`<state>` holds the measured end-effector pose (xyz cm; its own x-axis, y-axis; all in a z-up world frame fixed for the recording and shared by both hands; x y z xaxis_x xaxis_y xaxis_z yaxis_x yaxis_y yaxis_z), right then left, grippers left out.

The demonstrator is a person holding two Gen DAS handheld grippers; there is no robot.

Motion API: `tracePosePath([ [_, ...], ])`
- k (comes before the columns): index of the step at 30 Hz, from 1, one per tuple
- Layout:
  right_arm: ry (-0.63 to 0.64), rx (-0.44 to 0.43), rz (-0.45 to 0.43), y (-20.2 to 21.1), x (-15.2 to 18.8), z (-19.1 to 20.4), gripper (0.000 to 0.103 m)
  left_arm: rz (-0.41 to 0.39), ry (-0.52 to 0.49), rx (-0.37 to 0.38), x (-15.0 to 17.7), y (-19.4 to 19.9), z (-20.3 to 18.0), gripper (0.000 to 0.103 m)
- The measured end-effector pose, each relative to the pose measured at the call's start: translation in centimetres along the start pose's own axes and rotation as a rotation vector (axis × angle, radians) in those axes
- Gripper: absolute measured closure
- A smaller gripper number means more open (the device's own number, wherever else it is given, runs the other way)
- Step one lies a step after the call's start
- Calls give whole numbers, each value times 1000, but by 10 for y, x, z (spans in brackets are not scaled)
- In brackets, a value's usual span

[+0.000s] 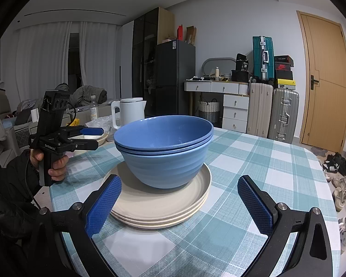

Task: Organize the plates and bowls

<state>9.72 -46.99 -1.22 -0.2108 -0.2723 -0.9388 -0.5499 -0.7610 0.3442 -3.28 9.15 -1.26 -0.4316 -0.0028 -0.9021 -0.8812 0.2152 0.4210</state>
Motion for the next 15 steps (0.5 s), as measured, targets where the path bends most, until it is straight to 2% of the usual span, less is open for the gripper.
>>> tracePosePath([
  [15,1,-1,1,0,0,1,0,1,-2,-1,0,0,0,1],
])
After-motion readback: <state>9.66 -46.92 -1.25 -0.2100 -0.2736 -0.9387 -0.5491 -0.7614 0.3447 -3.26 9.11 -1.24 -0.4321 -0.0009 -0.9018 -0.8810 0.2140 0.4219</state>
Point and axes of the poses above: each gripper's, at about its wrist camera, not at the fingertips, and y roughly against the way its jaws point, z to its left, x to its underside, the point moved 2 cm from there along -y, roughly the way its jaws point, and after that the axes turned 1 degree about x, right-handed, at the moved point
